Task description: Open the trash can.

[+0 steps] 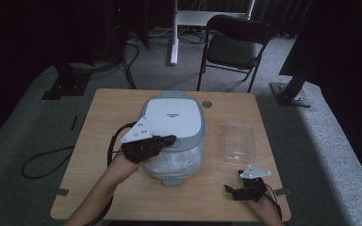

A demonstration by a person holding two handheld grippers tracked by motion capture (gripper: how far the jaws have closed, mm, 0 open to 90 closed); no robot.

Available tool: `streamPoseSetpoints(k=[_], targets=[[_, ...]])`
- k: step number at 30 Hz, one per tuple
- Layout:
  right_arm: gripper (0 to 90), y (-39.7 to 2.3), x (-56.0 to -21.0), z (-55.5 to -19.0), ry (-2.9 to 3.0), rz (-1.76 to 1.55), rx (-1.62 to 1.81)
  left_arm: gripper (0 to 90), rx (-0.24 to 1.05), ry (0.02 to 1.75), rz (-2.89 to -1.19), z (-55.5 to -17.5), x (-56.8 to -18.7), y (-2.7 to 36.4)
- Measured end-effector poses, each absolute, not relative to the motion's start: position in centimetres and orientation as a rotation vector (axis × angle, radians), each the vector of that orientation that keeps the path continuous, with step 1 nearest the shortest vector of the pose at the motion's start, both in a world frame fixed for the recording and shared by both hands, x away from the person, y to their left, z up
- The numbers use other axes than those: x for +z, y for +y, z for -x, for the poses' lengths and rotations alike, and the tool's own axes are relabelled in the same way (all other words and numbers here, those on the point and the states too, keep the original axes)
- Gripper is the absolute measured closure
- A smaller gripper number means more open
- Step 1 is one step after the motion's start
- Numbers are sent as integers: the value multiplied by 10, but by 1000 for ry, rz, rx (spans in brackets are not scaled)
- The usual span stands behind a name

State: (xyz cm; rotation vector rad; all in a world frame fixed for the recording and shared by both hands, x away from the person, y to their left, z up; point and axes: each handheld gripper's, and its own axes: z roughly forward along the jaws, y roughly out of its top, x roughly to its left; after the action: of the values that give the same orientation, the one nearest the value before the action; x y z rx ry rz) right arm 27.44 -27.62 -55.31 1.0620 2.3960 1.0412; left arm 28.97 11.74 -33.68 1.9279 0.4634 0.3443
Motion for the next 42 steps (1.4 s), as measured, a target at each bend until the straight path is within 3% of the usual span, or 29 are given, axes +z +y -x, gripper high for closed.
streamPoseSetpoints(k=[18, 19, 21, 32, 35, 38, 39, 42], targets=[[132, -276, -553, -274, 2394, -1065, 1041, 900, 272, 532, -1903, -294, -335, 121], [132, -276, -553, -274, 2394, -1065, 1041, 832, 254, 541, -1902, -295, -334, 123], [132, -276, -553, -274, 2394, -1065, 1041, 786, 254, 538, -1908, -295, -333, 126], [132, -276, -553, -274, 2394, -1065, 1041, 628, 270, 570, -1874, -302, -333, 141], [132, -276, -553, -274, 2394, -1065, 1041, 497, 299, 551, -1863, -301, -333, 141], [132, -276, -553, -274, 2394, -1066, 1041, 438, 321, 575, -1876, -302, -332, 141], [132, -276, -553, -274, 2394, -1065, 1041, 338, 328, 583, -1881, -303, -332, 142], [132, -276, -553, -274, 2394, -1066, 1041, 299, 317, 592, -1888, -304, -334, 145]])
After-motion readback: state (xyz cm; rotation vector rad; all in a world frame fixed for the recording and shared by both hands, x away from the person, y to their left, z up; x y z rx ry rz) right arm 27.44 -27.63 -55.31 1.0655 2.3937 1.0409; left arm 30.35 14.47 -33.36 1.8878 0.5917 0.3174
